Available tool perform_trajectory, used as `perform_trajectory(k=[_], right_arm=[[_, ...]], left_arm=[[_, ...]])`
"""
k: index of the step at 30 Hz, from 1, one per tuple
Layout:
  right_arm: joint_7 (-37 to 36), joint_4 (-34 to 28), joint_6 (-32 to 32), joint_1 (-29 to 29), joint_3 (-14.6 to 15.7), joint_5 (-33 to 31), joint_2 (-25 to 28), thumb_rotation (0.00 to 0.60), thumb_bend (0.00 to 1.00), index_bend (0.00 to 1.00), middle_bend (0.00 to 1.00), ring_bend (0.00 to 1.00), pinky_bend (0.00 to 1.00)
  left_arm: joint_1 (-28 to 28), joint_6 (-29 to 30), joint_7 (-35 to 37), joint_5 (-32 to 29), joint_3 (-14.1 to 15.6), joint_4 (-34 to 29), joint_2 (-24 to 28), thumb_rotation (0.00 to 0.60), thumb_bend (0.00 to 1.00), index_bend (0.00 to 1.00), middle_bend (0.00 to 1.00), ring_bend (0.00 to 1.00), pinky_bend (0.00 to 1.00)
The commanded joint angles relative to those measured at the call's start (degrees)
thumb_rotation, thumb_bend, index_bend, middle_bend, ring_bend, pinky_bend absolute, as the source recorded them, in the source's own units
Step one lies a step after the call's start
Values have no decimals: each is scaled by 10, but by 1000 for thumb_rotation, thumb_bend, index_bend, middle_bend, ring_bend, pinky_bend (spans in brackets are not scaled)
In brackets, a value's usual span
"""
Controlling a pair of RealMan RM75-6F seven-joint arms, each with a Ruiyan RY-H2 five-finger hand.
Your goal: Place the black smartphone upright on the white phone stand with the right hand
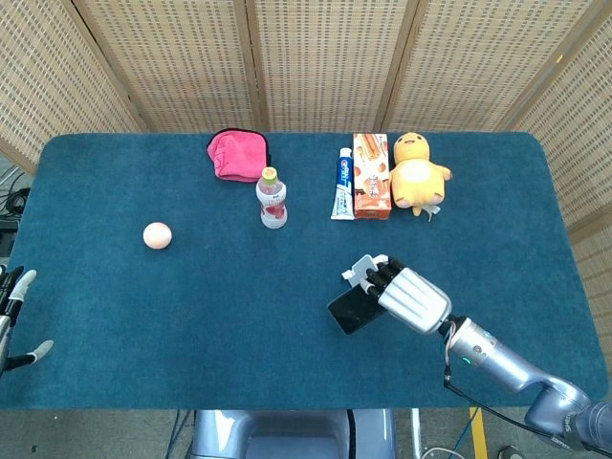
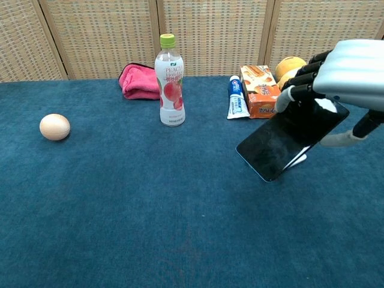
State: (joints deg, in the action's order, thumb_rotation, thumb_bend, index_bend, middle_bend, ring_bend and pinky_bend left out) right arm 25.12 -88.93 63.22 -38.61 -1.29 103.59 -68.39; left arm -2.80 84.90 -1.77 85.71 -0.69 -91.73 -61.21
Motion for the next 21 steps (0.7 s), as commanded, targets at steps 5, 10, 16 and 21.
perform_trajectory(k=[5,10,16,21], right_arm=[[195,-79,-102,-30,-53,-104,11,600,711,507,494,411,345],[283,-95,-124,-37,-71,-173,-8,600,709,507,493,411,346],[365,-96,-125,-45,-81,-241,-30,600,708,507,493,411,347],[404,-96,-123,-54,-82,-286,-43,600,709,507,493,411,347]], left_arm=[[0,-1,14,1,0,0,6,600,0,0,0,0,0],[0,-1,25,3,1,2,10,600,0,0,0,0,0],[-1,-2,34,3,1,3,14,600,0,0,0,0,0],[-1,-2,41,3,0,4,17,600,0,0,0,0,0]])
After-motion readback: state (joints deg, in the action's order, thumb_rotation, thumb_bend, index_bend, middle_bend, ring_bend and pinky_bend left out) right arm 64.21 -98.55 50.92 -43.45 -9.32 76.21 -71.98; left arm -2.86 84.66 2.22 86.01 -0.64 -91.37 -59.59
